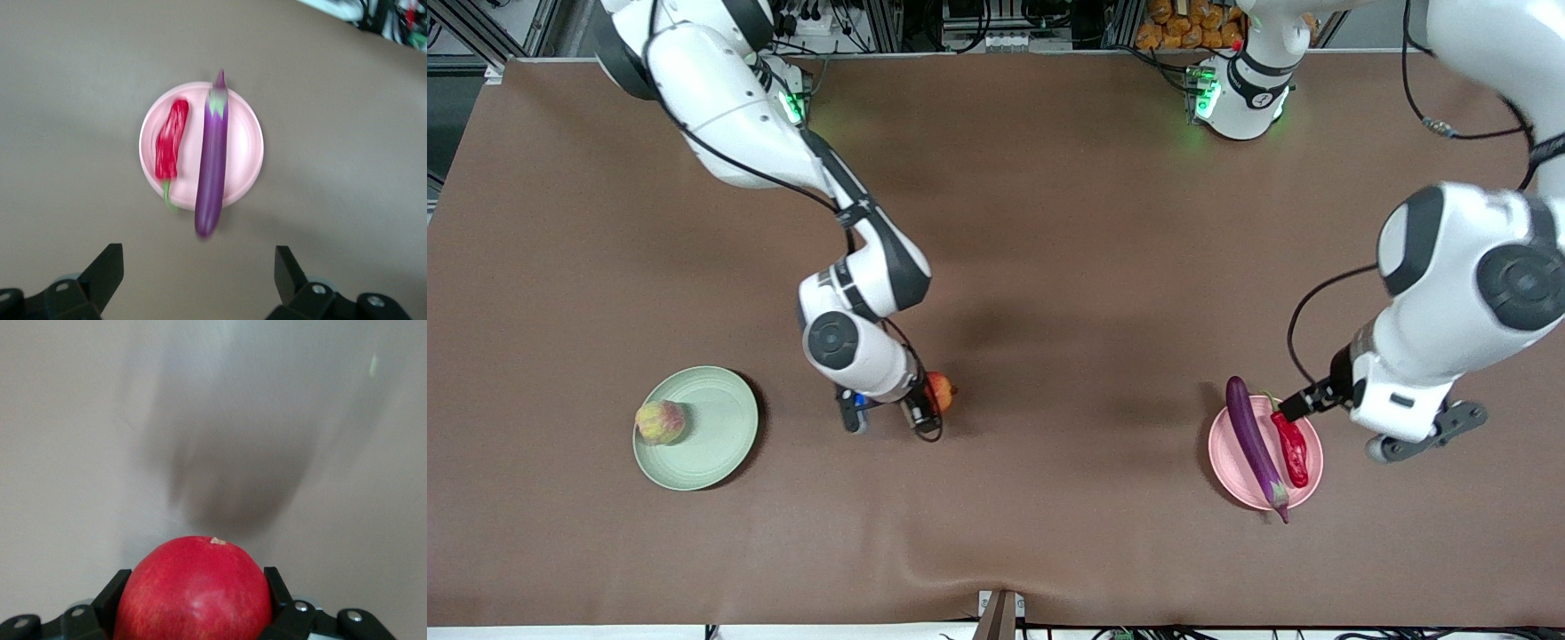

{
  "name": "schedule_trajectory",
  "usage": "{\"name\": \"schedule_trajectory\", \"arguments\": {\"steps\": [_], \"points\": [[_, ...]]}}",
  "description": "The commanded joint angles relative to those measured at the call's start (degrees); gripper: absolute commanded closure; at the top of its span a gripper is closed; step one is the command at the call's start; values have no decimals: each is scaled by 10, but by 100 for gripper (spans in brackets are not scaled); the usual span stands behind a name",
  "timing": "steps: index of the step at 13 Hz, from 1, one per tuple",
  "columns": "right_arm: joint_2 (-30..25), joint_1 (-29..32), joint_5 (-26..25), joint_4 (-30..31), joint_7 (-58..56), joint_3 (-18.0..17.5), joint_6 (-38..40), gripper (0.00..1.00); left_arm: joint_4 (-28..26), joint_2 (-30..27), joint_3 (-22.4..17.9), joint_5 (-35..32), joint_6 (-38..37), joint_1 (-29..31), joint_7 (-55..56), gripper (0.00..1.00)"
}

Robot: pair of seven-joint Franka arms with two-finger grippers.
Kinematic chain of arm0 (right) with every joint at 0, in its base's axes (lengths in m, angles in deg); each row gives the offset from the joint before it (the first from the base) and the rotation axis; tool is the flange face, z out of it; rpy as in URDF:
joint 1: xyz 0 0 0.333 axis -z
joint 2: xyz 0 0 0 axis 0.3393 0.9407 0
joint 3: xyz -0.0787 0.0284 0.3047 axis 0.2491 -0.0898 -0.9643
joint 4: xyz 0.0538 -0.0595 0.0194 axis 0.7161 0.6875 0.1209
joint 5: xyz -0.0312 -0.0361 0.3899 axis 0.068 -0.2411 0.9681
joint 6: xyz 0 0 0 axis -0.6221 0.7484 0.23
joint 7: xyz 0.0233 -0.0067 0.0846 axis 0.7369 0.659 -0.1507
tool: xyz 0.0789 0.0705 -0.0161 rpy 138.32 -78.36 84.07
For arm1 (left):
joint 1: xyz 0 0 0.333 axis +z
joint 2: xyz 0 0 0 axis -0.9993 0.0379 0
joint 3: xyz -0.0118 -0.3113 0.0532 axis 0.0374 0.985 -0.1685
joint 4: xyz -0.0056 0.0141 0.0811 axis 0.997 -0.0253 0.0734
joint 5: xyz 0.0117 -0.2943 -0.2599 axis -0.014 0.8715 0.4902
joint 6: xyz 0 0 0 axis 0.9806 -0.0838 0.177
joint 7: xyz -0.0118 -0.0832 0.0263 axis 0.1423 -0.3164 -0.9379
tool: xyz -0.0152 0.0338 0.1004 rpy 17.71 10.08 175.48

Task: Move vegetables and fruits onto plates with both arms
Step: 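Release the eggplant on the pink plate while the right gripper carries the apple, then release the apple on the green plate and raise the right gripper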

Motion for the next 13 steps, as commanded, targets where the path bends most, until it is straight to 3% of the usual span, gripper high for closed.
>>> {"name": "schedule_trajectory", "arguments": {"steps": [1, 5, 7, 10, 13], "points": [[-58, 82, -4, -2, -106, -16, 98, 60, -20, -85, -1, 54, -58, 12, -33, 0], [-78, 171, -10, 0, -310, -10, 165, 60, -21, -171, -9, 54, -121, 17, -132, 0], [-73, 228, -12, 6, -433, -8, 167, 60, -27, -198, -51, 58, -142, -6, -189, 0], [-52, 282, -14, 23, -579, -8, 152, 59, -42, -220, -99, 63, -182, -43, -225, 0], [-50, 284, -48, 93, -592, -7, 57, 54, -49, -230, -106, 63, -179, -38, -224, 0]]}}
